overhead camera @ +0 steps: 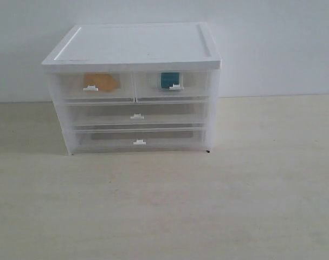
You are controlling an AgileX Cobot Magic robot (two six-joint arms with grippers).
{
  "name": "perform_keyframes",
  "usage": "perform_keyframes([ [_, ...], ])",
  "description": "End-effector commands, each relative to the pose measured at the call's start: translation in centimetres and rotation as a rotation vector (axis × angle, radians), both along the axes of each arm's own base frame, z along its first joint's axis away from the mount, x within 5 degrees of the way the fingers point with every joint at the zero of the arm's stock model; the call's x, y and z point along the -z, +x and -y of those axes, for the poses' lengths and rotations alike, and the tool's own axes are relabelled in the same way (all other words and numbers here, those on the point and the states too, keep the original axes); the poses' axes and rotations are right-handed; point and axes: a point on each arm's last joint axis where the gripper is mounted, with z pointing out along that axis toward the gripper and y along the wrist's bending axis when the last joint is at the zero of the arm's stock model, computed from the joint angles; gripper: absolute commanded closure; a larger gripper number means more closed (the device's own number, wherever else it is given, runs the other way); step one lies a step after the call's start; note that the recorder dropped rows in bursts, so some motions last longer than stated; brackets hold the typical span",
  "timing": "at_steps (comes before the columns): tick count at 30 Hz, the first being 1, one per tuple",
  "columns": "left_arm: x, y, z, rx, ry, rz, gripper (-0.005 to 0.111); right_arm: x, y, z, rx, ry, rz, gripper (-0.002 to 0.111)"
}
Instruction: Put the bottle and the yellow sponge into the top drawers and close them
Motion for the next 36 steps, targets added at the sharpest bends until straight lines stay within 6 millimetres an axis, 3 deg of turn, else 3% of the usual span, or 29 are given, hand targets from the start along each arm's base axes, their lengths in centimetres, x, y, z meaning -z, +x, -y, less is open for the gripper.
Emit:
perform_keyframes([
  [1,1.2,-1.2,-0.6,-0.021,0.002,-0.071,0.103,0.7,-1.0,0.5,-0.007,0.02,0.026,0.108],
  [23,1.5,-1.1,-0.6,-0.029,0.004,-0.078,0.103,0.6,-0.9,0.5,-0.012,0.035,0.018,0.108],
  [30,3.0,0.1,-0.1,-0.09,-0.051,-0.028,0.103,0.6,-0.9,0.5,-0.012,0.035,0.018,0.108],
  [36,5.5,1.5,-0.1,-0.179,-0.134,0.046,0.103,0.6,-0.9,0.5,-0.012,0.035,0.018,0.108],
])
